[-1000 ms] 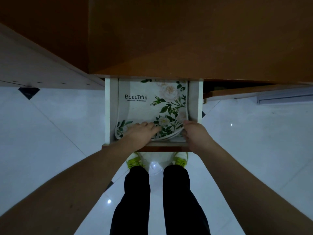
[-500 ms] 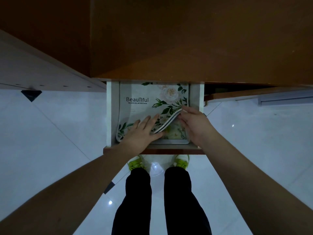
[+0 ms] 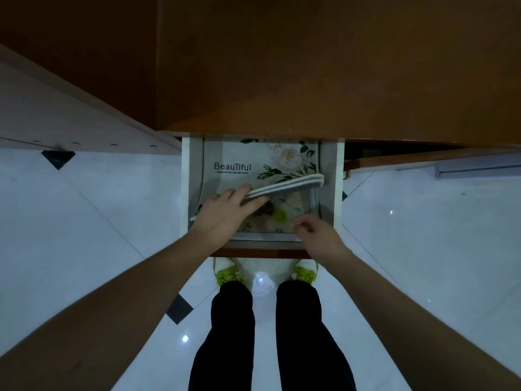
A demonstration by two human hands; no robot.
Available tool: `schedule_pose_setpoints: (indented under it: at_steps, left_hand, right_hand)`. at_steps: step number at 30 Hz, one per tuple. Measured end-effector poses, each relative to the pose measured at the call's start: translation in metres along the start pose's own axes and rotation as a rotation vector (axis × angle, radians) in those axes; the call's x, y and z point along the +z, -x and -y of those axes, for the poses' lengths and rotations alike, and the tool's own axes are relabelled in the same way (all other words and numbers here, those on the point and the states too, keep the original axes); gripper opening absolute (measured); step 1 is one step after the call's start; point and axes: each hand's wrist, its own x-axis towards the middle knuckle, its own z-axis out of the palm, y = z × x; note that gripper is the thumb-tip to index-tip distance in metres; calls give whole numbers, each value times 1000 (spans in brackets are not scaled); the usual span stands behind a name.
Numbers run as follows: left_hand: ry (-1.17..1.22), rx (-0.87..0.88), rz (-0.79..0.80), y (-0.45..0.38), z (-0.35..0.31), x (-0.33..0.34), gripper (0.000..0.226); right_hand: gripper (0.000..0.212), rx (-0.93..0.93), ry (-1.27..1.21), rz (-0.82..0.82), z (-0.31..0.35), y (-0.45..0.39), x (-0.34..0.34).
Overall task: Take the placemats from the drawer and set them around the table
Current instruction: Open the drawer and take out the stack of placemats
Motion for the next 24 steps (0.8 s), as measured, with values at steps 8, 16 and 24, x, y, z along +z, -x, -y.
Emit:
schedule_pose_setpoints:
  at_steps: [8, 16, 24]
  left_hand:
    - [189, -121, -139, -13, 1, -10, 41]
    - [-122, 60, -203, -13, 4, -6, 39]
    - [-276, -31, -47, 1, 2, 9, 86]
  right_hand:
    - [46, -387, 987, 245, 5, -49, 8]
    - [54, -547, 1395, 221, 9, -56, 20]
    - [14, -595, 1548, 306, 23, -45, 27]
